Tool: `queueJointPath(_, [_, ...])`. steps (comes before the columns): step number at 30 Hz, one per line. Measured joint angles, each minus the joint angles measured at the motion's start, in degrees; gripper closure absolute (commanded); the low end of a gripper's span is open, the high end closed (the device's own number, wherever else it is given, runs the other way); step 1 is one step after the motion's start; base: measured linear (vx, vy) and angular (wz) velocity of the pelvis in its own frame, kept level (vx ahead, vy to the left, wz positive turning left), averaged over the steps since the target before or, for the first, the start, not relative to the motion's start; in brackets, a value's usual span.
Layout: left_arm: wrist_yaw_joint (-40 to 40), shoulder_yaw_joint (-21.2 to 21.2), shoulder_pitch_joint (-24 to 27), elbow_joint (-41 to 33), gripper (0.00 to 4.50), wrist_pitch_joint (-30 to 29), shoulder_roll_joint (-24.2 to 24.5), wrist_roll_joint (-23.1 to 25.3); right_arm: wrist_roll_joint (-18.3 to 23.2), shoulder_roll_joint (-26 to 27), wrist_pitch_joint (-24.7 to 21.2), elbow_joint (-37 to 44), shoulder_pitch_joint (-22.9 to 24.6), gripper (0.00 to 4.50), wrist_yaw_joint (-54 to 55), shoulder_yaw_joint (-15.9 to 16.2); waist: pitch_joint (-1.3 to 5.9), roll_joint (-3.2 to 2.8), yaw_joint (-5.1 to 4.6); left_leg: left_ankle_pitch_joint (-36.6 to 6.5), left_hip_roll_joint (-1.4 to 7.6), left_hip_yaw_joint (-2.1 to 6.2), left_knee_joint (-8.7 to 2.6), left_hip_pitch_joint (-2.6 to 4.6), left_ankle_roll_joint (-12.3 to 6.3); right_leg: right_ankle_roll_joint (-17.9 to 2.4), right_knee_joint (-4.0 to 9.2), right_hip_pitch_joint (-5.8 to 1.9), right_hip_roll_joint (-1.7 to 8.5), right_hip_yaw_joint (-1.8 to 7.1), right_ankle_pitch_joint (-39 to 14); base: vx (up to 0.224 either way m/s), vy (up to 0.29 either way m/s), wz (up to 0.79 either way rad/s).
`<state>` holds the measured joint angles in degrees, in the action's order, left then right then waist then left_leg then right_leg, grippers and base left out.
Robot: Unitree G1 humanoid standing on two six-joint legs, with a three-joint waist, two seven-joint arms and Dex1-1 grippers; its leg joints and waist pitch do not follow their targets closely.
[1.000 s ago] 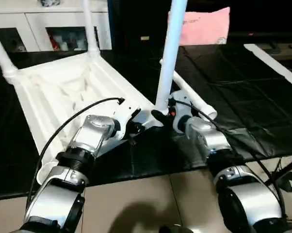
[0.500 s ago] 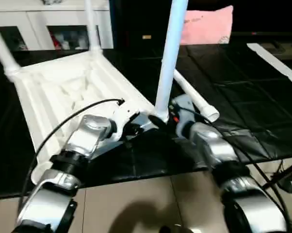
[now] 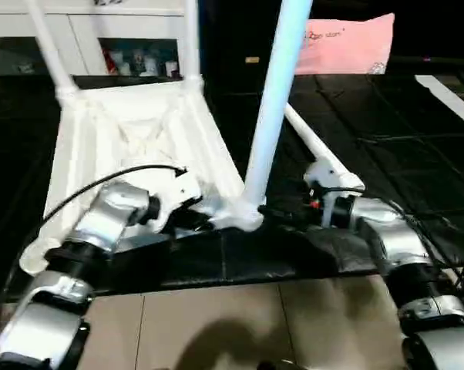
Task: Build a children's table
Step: Rotate leg to tighten
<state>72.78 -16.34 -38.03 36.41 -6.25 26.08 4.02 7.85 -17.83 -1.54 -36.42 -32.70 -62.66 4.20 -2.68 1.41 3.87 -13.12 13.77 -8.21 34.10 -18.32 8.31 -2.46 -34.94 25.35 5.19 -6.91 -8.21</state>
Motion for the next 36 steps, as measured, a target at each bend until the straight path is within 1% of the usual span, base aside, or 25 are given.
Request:
queueJointPath(1, [0.56, -0.30, 0.00, 0.09, 4.50, 0.52, 0.20, 0.00, 0.28, -0.20, 0.11, 0.29, 0.00, 0.03, -0.97, 0.30, 0.00, 0.00, 0.10, 0.00, 0.00, -0.01, 0.00, 0.00, 0.00, 0.00, 0.00, -0.01, 0.00, 0.00, 0.00, 0.000, 0.000, 0.00])
queueJointPath(4, [3.14, -1.10, -0.04, 0.60, 4.50, 2.89, 0.48, -0.02, 0.62, -0.91, 1.02, 1.21, -0.01, 0.03, -4.59, 1.52, 0.00, 0.01, 0.98, 0.00, 0.01, -0.03, 0.02, 0.00, 0.00, 0.00, -0.01, -0.02, 0.02, 0.01, 0.00, 0.000, 0.000, 0.00])
queueJointPath(6, [4.57, -1.65, -0.08, 0.60, 4.50, 4.11, 0.48, -0.20, 0.52, -1.20, 2.25, 1.43, -0.03, 0.03, -6.76, 2.89, 0.01, 0.02, 1.37, 0.01, 0.02, -0.05, 0.03, 0.01, 0.02, 0.00, -0.01, -0.06, 0.03, 0.02, 0.00, 0.000, 0.000, 0.00])
queueJointPath(9, [6.74, -2.48, -0.09, 0.58, 4.50, 5.43, 0.74, -0.41, -1.00, -1.72, 5.53, 1.26, -0.03, 0.03, -10.30, 5.65, 0.01, 0.02, 1.44, -0.01, 0.03, -0.08, 0.04, 0.01, 0.07, 0.01, -0.01, -0.08, 0.04, 0.04, 0.00, 0.000, 0.000, 0.00])
queueJointPath(13, [8.59, -3.27, -0.08, 0.32, 4.50, 6.71, 0.92, -0.45, -2.00, -2.01, 6.75, -0.71, -0.29, 0.03, -12.22, 7.06, 0.02, 0.06, 1.42, -0.07, 0.03, -0.08, 0.05, 0.01, 0.21, 0.02, -0.01, -0.12, 0.04, 0.05, -0.01, 0.000, 0.000, 0.00])
queueJointPath(14, [8.92, -3.46, -0.08, 0.17, 4.50, 6.76, 0.92, -0.44, -2.02, -2.01, 6.75, -1.20, -0.46, 0.28, -12.71, 7.20, 0.02, 0.06, 1.41, -0.06, 0.03, -0.08, 0.05, 0.01, 0.21, 0.02, -0.01, -0.12, 0.04, 0.06, -0.01, 0.000, 0.000, 0.00])
queueJointPath(17, [9.18, -3.83, -0.08, -0.10, 4.50, 7.18, 0.85, -0.41, -1.98, -1.98, 6.66, -2.41, -1.16, 0.40, -14.17, 7.60, 0.02, 0.06, 1.36, -0.06, 0.04, -0.08, 0.05, 0.01, 0.21, 0.02, -0.03, -0.12, 0.03, 0.06, -0.01, 0.000, 0.000, 0.00])
queueJointPath(19, [9.20, -3.91, -0.08, -0.10, 4.50, 7.44, 0.84, -0.40, -1.83, -1.96, 6.51, -2.78, -1.37, 0.66, -15.19, 7.65, 0.01, 0.06, 1.34, -0.06, 0.05, -0.08, 0.05, 0.01, 0.20, 0.03, -0.03, -0.12, 0.03, 0.06, -0.01, 0.000, 0.000, 0.00])
queueJointPath(20, [9.23, -3.92, -0.08, -0.10, 4.50, 7.51, 0.85, -0.40, -1.73, -1.97, 6.36, -2.90, -1.44, 0.66, -15.42, 7.65, 0.02, 0.06, 1.35, -0.06, 0.05, -0.08, 0.06, 0.01, 0.20, 0.03, -0.03, -0.12, 0.03, 0.05, -0.02, 0.000, 0.000, 0.00])
queueJointPath(23, [9.27, -3.97, -0.09, -0.09, 4.50, 7.71, 0.84, -0.39, -1.47, -1.97, 5.72, -3.17, -1.47, 0.97, -16.56, 7.66, 0.02, 0.06, 1.36, -0.06, 0.05, -0.08, 0.05, 0.00, 0.19, 0.04, -0.03, -0.12, 0.03, 0.05, -0.02, 0.000, 0.000, 0.00])
queueJointPath(24, [9.29, -3.99, -0.10, -0.08, 4.50, 7.77, 0.84, -0.37, -1.43, -1.97, 5.58, -3.22, -1.49, 0.97, -16.78, 7.66, 0.02, 0.06, 1.36, -0.06, 0.05, -0.08, 0.05, 0.00, 0.19, 0.05, -0.03, -0.12, 0.03, 0.05, -0.03, 0.000, 0.000, 0.00])
queueJointPath(25, [9.29, -4.04, -0.14, -0.02, 4.50, 7.87, 0.84, -0.36, -1.39, -1.98, 5.48, -3.25, -1.50, 1.16, -17.30, 7.66, 0.02, 0.06, 1.37, -0.06, 0.05, -0.08, 0.05, 0.00, 0.19, 0.05, -0.03, -0.12, 0.03, 0.05, -0.03, 0.000, 0.000, 0.00])
queueJointPath(28, [9.29, -4.10, -0.19, 0.01, 4.50, 7.89, 0.84, -0.34, -1.36, -1.97, 5.47, -3.59, -1.62, 1.36, -17.72, 7.70, 0.02, 0.06, 1.38, -0.06, 0.05, -0.08, 0.06, 0.00, 0.19, 0.05, -0.03, -0.12, 0.03, 0.05, -0.03, 0.000, 0.000, 0.00])
queueJointPath(29, [9.29, -4.12, -0.20, 0.01, 4.50, 7.89, 0.84, -0.33, -1.30, -1.95, 5.48, -4.02, -1.83, 1.36, -17.87, 7.71, 0.02, 0.06, 1.38, -0.06, 0.05, -0.08, 0.06, 0.00, 0.19, 0.04, -0.03, -0.12, 0.03, 0.05, -0.03, 0.000, 0.000, 0.00])
queueJointPath(32, [9.29, -4.28, -0.24, 0.02, 4.50, 7.89, 0.84, -0.32, -1.25, -1.87, 5.48, -4.66, -2.17, 1.65, -18.18, 7.73, 0.02, 0.06, 1.38, -0.06, 0.05, -0.08, 0.06, 0.00, 0.20, 0.05, -0.03, -0.12, 0.03, 0.05, -0.03, 0.000, 0.000, 0.00])
queueJointPath(36, [9.36, -4.35, -0.49, 0.38, 4.50, 7.91, 0.84, -0.33, -1.25, -1.85, 5.29, -4.83, -2.32, 1.79, -18.39, 7.72, 0.02, 0.07, 1.39, -0.06, 0.05, -0.08, 0.07, 0.00, 0.19, 0.04, -0.03, -0.12, 0.03, 0.05, -0.03, 0.000, 0.000, 0.00])
